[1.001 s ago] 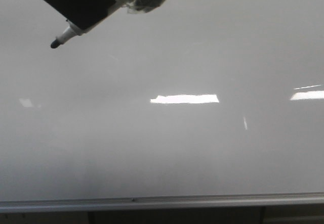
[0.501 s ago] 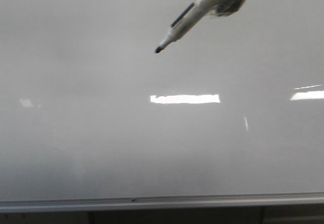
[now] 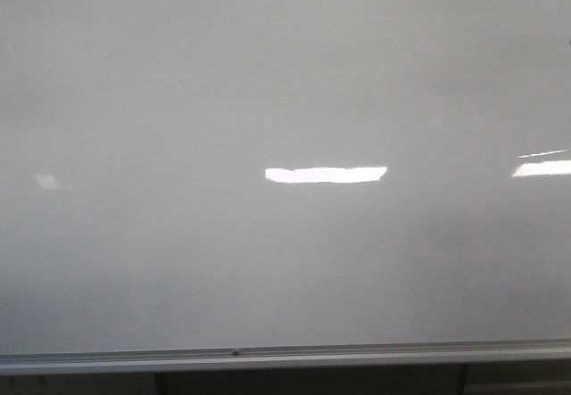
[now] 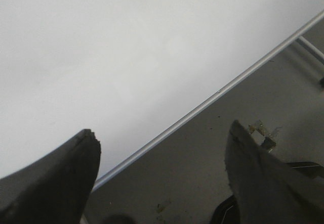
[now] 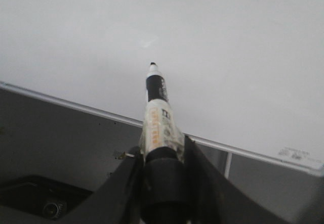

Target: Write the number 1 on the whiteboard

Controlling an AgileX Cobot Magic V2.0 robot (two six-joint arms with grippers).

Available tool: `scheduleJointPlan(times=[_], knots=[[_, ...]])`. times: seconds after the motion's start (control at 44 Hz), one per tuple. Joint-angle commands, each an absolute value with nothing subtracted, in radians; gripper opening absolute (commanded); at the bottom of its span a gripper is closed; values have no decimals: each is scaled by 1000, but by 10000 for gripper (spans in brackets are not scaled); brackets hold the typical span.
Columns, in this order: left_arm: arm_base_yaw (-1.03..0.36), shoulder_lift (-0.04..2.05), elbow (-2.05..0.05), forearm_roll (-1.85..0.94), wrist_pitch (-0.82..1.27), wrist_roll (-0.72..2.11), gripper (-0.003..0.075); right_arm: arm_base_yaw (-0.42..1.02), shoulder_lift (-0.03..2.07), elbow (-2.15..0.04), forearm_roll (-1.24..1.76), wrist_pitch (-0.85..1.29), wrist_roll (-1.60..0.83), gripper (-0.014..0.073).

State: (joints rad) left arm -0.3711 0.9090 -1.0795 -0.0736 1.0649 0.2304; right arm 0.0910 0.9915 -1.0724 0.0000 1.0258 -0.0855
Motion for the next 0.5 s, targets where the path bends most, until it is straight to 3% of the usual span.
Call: scheduleJointPlan(times=[0.0,0.205,0.478], knots=[[-296,869,-1054,-80,1008,196,504,4,927,-1024,0,925,-8,13],[-194,837,-990,-82,957,196,503,-44,869,-870,28,753,15,13],[-189,837,-988,-82,938,196,503,-44,912,-863,45,526,19,13]])
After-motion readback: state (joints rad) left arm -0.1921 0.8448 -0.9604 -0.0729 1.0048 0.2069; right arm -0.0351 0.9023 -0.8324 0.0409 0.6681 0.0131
